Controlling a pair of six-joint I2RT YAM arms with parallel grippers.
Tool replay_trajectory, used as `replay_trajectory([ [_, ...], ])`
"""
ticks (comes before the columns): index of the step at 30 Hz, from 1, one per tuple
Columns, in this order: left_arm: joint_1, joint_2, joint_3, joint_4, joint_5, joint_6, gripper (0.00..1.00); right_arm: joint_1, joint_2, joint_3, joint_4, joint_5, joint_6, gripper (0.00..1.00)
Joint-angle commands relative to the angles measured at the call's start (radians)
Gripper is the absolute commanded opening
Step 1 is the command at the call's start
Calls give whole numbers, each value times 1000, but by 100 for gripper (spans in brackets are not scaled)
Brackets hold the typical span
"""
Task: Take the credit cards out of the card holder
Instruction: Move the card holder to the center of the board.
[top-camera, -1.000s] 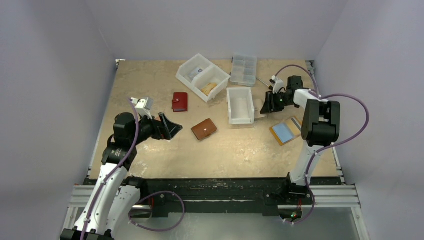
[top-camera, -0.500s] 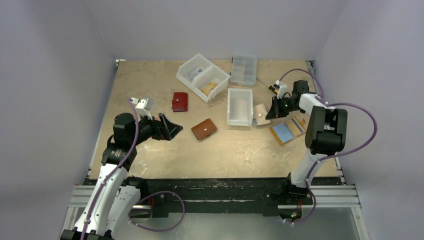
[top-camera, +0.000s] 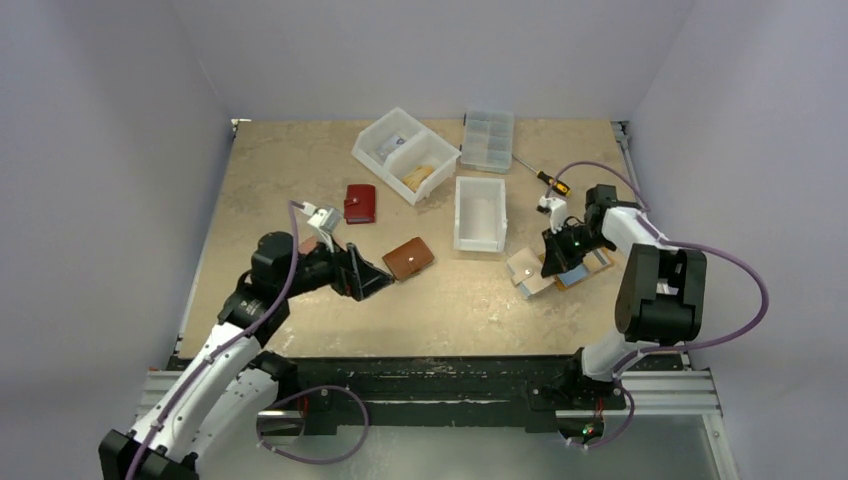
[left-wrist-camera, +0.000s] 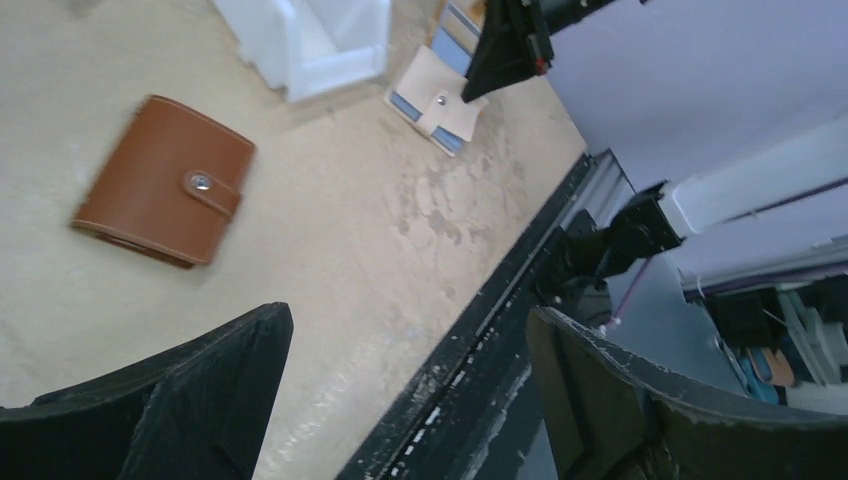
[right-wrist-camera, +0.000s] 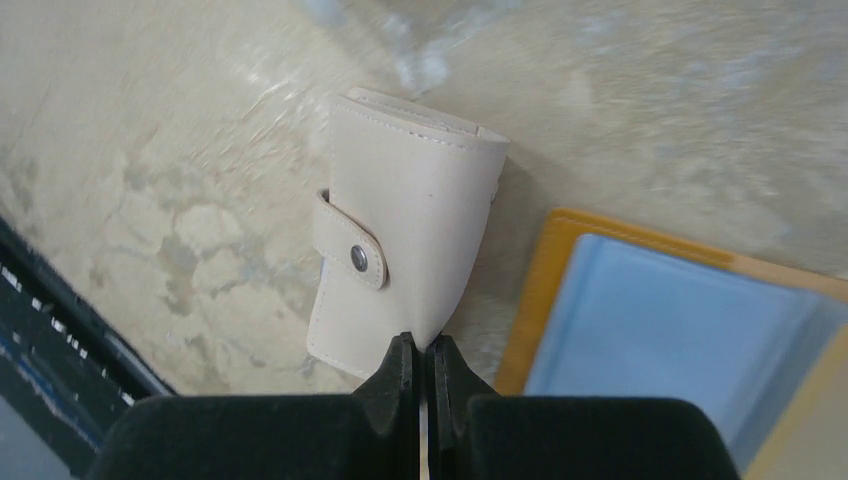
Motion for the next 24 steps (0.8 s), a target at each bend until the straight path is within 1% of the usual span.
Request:
replay_trajectory([
  [1, -204, -5, -27, 111, -163, -103, 94, 113, -79, -57, -102, 14, -150, 0],
  [2, -255, -3, -29, 112, -216, -118, 93, 143, -100, -73, -98, 12, -143, 0],
  [4, -350, -1, -43, 131, -309, -152, 92, 248, -143, -94, -76, 14, -112, 0],
  [6, -429, 0, -70, 161, -400, -194, 91, 323, -176, -101, -34, 49, -56, 0],
  [7, -461, 1, -85, 170, -437, -217, 90, 344, -186, -93, -26, 49, -41, 0],
  [9, -510, 9, -130, 265, -489, -275, 88, 381, -183, -64, -30, 33, -19, 0],
  [12, -583, 51, -202, 410, -533, -358, 81, 427, -153, -9, -47, -11, 21, 0],
  [14, -634, 101, -217, 464, -588, -381, 79, 467, -137, 17, -45, -36, 49, 0],
  [16, -713, 157, -206, 494, -665, -380, 79, 505, -120, 36, -30, -56, 91, 0],
  [18, -770, 209, -186, 503, -745, -375, 78, 533, -101, 53, -4, -94, 140, 0],
  [20, -812, 258, -159, 489, -818, -369, 76, 552, -78, 63, 34, -146, 201, 0],
  [22, -834, 302, -129, 451, -889, -382, 72, 572, -47, 75, 52, -173, 236, 0],
  [24, -842, 341, -101, 402, -953, -420, 70, 580, -15, 88, 33, -209, 229, 0],
])
